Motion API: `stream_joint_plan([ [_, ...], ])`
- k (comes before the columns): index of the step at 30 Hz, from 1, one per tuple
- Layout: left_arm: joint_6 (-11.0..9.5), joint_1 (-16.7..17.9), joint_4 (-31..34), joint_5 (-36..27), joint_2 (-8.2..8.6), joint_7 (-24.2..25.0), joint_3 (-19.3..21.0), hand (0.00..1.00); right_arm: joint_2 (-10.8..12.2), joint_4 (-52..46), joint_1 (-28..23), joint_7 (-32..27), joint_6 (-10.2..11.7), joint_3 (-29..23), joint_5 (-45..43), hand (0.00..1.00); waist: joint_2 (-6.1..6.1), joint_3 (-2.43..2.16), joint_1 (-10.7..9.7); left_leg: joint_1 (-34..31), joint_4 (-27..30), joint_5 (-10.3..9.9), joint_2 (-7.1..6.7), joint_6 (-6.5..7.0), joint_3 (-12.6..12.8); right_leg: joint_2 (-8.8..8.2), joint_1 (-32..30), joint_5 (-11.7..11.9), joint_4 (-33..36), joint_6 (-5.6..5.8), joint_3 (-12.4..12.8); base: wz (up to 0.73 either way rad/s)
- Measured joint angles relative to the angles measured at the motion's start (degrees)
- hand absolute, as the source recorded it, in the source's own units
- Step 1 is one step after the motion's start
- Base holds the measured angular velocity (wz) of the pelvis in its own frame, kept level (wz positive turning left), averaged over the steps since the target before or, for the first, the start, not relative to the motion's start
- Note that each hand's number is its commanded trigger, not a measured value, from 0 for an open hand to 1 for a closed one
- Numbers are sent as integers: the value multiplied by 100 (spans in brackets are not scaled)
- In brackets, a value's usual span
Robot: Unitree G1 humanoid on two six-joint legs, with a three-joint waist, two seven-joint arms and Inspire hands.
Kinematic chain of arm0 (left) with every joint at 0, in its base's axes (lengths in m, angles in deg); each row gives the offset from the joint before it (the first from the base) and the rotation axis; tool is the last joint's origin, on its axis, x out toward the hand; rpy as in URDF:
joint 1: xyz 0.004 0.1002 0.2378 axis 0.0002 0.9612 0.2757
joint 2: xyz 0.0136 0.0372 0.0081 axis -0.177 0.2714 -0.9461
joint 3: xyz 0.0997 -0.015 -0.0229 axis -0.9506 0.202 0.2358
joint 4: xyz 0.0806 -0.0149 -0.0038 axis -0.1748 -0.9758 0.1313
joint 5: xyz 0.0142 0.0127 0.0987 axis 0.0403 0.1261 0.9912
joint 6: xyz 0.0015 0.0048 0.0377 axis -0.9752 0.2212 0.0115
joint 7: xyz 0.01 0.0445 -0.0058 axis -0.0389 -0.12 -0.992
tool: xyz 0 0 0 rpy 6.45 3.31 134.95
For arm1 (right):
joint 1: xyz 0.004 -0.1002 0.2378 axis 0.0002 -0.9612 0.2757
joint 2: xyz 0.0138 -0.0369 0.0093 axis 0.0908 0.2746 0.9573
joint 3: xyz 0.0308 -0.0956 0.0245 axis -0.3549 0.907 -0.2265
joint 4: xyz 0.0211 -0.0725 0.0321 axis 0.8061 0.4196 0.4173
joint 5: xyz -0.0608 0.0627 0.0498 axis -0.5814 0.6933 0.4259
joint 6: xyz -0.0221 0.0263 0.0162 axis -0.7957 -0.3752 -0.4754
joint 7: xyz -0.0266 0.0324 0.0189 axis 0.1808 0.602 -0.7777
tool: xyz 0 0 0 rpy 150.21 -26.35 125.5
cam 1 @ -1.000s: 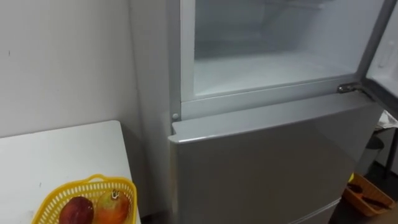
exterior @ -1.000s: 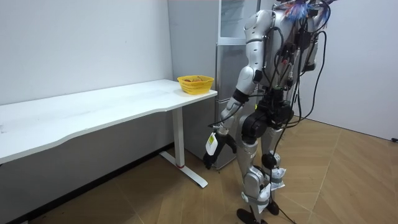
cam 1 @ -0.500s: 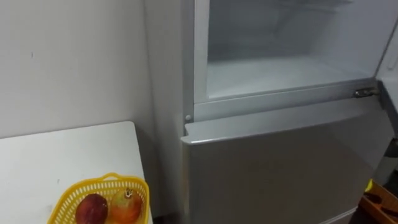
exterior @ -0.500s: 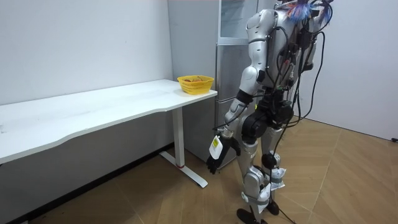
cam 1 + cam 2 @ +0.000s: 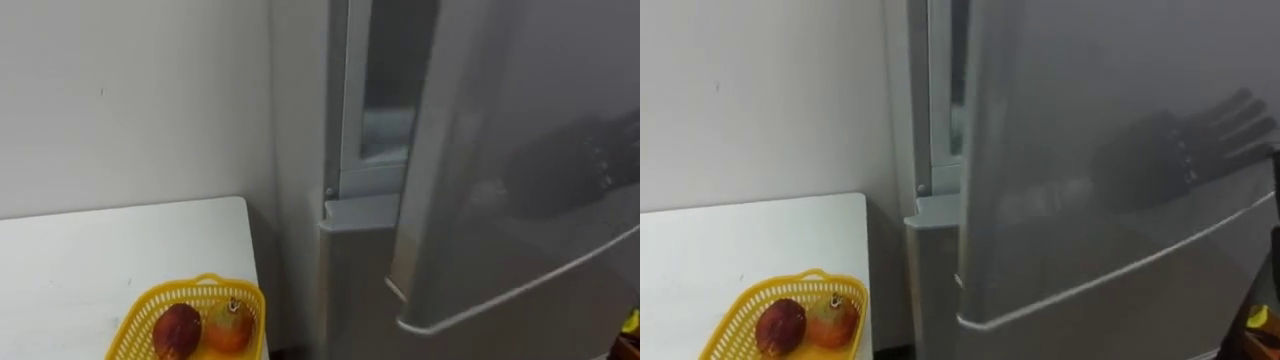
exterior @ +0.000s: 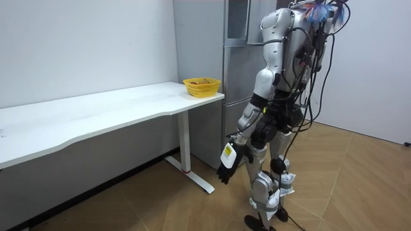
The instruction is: Retrieve from the upper fridge
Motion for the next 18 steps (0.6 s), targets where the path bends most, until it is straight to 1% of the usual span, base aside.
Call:
stream_joint_plan([
  [2,-1,13,-47,-6,1,-5,-104,0,-1,0,3,9,12,45,-124,0,-23,8,23,-20,13,1,-4,0,-28,-9,-8,-1,-1,0,-42,13],
  [5,-2,63,-58,-18,-9,-25,-277,0,-1,0,10,22,26,228,-123,0,-73,41,126,-35,68,1,-4,0,-36,-14,-15,-6,-7,-3,-49,2],
  [6,-5,63,-62,-17,-9,-18,-280,0,-1,1,10,22,30,246,-168,0,-92,51,168,-32,71,1,-4,0,-40,-18,-16,-12,-7,-4,-53,0],
  [8,-5,98,-90,-19,-12,4,-276,0,-1,10,9,22,26,227,-177,0,-111,56,162,-28,73,1,-10,0,-62,-28,-8,-24,-3,-3,-81,5],
  [11,-5,98,-162,-24,-22,36,-276,0,3,21,9,25,30,276,-171,0,-137,41,165,-23,75,0,-10,1,-87,-30,33,-25,3,-4,-107,6],
  [14,-6,88,-151,-24,-23,43,-293,0,1,23,9,23,34,318,-157,0,-157,37,159,-3,75,-3,-18,2,-162,-40,84,-28,-1,-6,-172,10],
  [18,-4,58,-155,-13,-24,144,-297,0,0,24,9,23,29,343,-275,0,-146,19,168,-4,83,-3,-17,2,-189,-44,112,-25,-1,-7,-210,5],
])
